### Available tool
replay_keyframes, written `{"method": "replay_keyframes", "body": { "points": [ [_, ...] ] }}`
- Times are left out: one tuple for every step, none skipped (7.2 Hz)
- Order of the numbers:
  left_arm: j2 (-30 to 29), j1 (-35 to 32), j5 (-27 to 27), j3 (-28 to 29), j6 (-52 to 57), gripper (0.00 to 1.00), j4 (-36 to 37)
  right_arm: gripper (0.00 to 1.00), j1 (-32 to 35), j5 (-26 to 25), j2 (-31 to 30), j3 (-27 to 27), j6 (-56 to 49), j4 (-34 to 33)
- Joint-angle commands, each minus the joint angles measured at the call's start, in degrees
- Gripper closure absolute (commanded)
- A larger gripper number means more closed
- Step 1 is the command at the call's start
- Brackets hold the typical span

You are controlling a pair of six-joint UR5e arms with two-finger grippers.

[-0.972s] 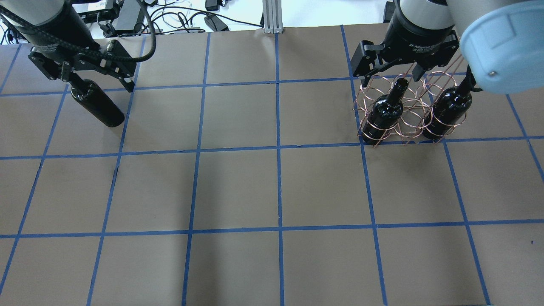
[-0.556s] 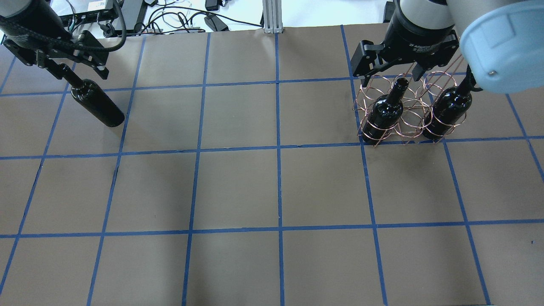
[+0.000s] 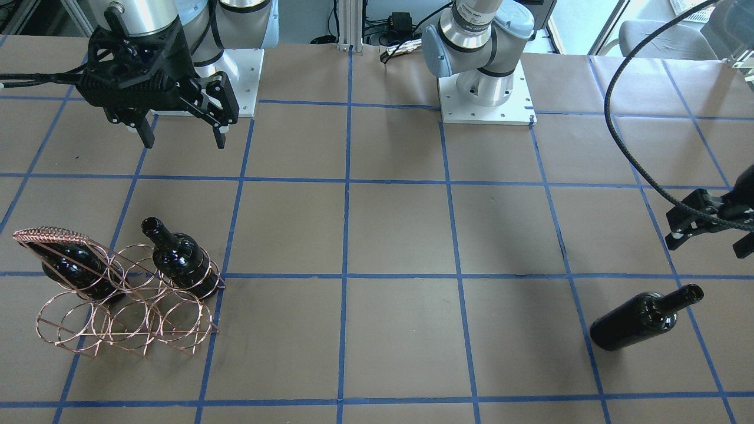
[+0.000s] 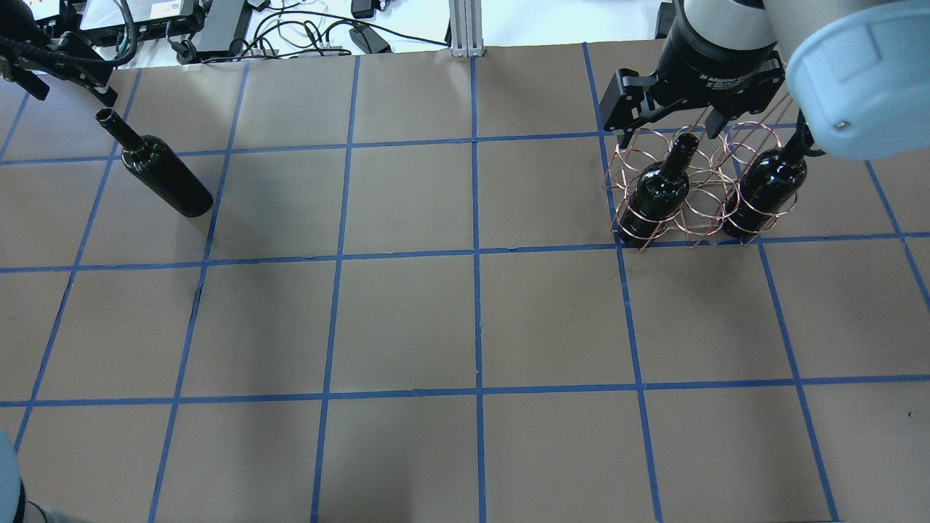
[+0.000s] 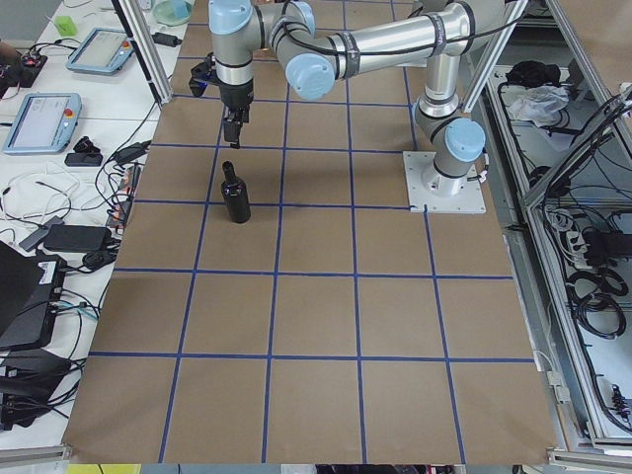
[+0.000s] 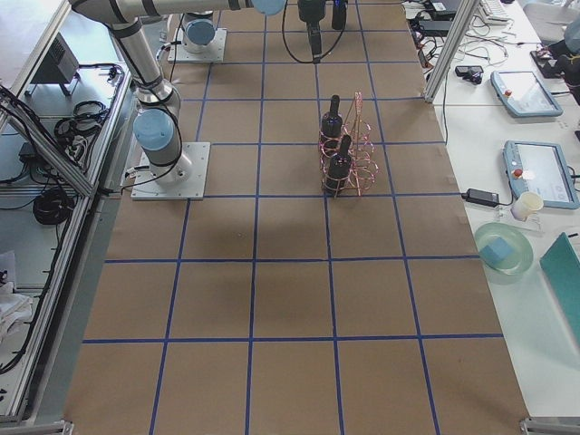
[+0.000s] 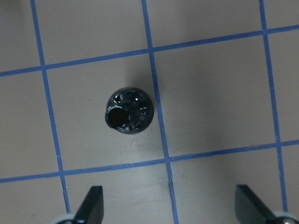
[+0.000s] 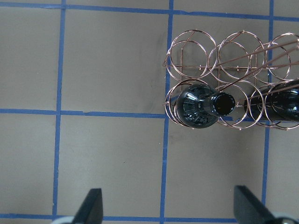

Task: Place wine into wine basket
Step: 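Close the left gripper on the bottle neck and lift it upright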

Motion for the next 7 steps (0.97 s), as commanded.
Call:
{"method": "replay_keyframes", "body": {
  "points": [
    [-4.2, 0.8, -0.3, 0.6, 1.9, 0.0, 3.5, 0.0, 0.0, 0.0, 0.0, 0.0, 0.0, 0.0],
    [-5.6, 0.8, -0.3, 0.6, 1.9, 0.0, 4.7, 0.0, 0.0, 0.0, 0.0, 0.0, 0.0, 0.0],
    [-6.6, 0.8, -0.6, 0.5, 1.9, 0.0, 4.7, 0.0, 0.0, -0.1, 0.0, 0.0, 0.0, 0.0],
    [-7.3, 0.8, -0.8, 0.5, 1.9, 0.06, 4.7, 0.0, 0.0, -0.1, 0.0, 0.0, 0.0, 0.0],
    [-7.9, 0.8, -0.4, 0.2, 2.0, 0.07, 4.7, 0.0, 0.0, -0.1, 0.0, 0.0, 0.0, 0.0],
    [-8.0, 0.8, -0.1, -0.2, 2.0, 0.09, 4.6, 0.0, 0.0, -0.1, 0.0, 0.0, 0.0, 0.0],
    [-8.1, 0.8, -0.1, -0.2, 2.0, 0.17, 4.7, 0.0, 0.0, -0.1, 0.0, 0.1, 0.0, 0.0]
  ]
}}
